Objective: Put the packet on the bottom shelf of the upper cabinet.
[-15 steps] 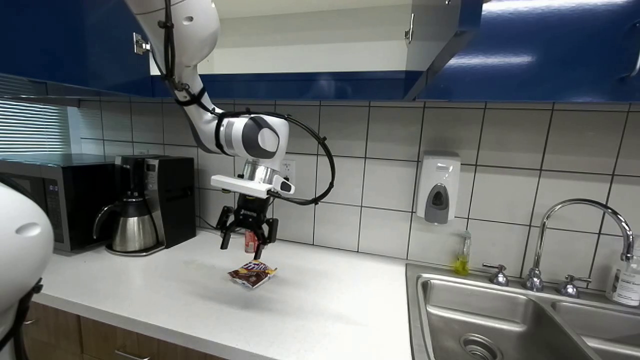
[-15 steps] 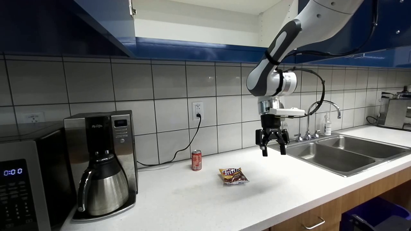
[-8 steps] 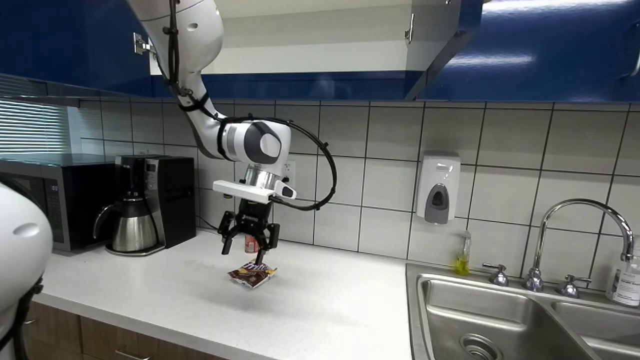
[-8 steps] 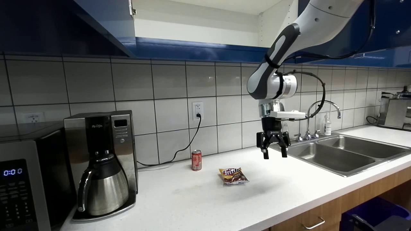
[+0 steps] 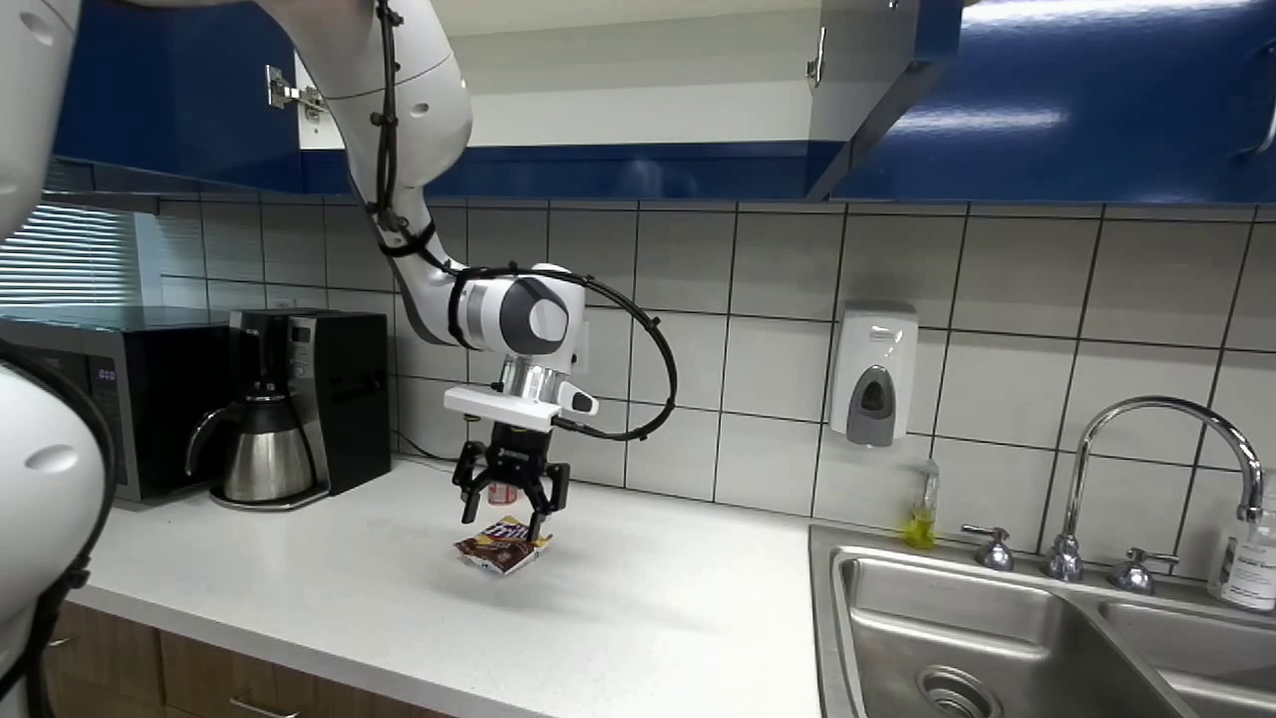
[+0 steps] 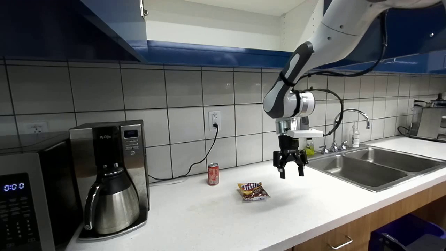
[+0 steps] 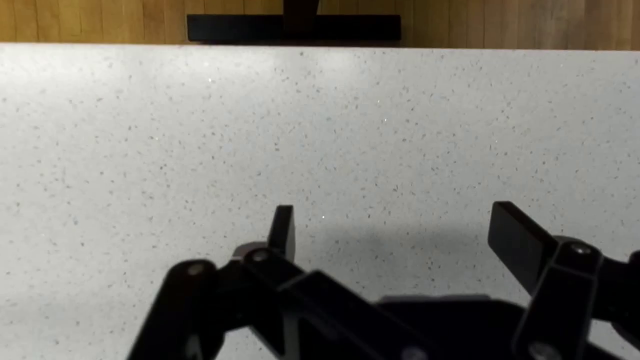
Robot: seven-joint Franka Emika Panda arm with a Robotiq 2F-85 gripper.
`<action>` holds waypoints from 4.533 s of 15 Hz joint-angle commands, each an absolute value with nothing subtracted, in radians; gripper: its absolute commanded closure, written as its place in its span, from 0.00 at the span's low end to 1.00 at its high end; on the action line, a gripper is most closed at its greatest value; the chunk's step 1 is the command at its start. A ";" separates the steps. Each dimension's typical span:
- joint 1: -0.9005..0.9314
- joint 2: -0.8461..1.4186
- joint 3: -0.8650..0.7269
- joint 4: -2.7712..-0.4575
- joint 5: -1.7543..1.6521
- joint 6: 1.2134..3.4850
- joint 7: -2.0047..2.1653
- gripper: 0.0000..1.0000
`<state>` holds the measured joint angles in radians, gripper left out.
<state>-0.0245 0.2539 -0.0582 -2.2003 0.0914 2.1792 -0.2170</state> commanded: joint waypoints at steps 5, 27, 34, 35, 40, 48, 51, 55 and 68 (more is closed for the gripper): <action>-0.035 0.442 0.010 -1.999 0.073 2.176 -0.285 0.00; -0.017 0.688 0.062 -1.709 0.009 2.178 -0.273 0.00; -0.013 0.731 0.069 -1.666 0.008 2.178 -0.272 0.00; -0.013 0.738 0.070 -1.658 0.008 2.177 -0.272 0.00; -0.010 0.764 0.071 -1.631 0.007 2.173 -0.272 0.00; -0.012 0.783 0.072 -1.605 0.006 2.170 -0.272 0.60; -0.013 0.781 0.070 -1.603 0.006 2.169 -0.272 0.82; -0.014 0.775 0.066 -1.595 0.004 2.163 -0.268 1.00; -0.017 0.737 0.067 -1.610 0.010 2.142 -0.264 1.00</action>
